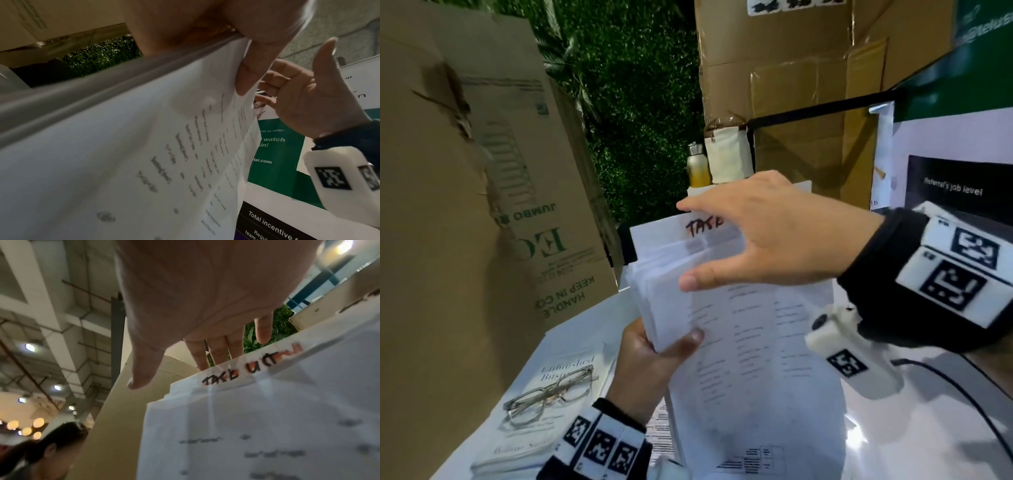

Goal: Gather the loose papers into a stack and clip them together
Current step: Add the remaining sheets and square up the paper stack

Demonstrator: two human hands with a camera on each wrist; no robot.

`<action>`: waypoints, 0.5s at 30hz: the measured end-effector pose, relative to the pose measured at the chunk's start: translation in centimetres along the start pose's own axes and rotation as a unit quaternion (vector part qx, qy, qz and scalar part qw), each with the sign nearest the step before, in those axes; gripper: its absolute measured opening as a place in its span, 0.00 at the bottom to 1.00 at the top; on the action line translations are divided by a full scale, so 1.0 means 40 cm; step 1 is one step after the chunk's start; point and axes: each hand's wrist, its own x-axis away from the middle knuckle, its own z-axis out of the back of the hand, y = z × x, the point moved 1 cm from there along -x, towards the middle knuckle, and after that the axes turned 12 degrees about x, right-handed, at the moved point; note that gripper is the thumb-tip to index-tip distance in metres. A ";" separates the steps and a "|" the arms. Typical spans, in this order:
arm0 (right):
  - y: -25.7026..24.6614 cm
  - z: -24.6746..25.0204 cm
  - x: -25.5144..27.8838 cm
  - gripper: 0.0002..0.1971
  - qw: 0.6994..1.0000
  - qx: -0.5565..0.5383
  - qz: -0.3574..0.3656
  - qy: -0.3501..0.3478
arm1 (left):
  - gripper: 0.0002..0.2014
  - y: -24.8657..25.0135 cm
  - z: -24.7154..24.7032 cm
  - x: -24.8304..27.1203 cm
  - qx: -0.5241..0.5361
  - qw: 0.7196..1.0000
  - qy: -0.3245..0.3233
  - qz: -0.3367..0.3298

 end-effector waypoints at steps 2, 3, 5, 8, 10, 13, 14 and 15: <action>-0.012 0.000 0.009 0.47 1.000 -0.025 0.010 -0.004 | 0.14 0.003 -0.002 0.001 0.000 1.000 -0.009 0.003; -0.016 -0.001 0.012 0.46 0.999 -0.026 0.015 -0.018 | 0.16 0.004 -0.004 0.001 -0.001 1.000 -0.015 0.007; -0.018 -0.011 0.018 0.46 0.999 -0.033 0.015 -0.031 | 0.16 0.007 -0.005 -0.001 -0.007 1.000 -0.020 0.009; -0.010 -0.032 0.013 0.49 0.998 -0.003 0.035 -0.048 | 0.17 0.004 -0.008 -0.003 -0.011 1.000 -0.025 -0.006; 0.011 -0.035 0.015 0.49 0.999 -0.048 0.022 -0.007 | 0.17 0.001 -0.010 -0.005 -0.003 1.000 -0.025 -0.004; 0.096 -0.046 0.042 0.48 0.957 -0.227 -0.079 0.160 | 0.11 -0.008 -0.001 -0.008 0.028 1.000 -0.010 0.001; 0.132 -0.070 0.059 0.49 0.930 -0.285 -0.121 0.199 | 0.10 -0.011 0.004 -0.008 0.035 0.999 -0.005 -0.001; 0.163 -0.101 0.077 0.52 0.897 -0.354 -0.160 0.213 | 0.10 -0.012 0.006 -0.008 0.046 0.999 -0.001 0.000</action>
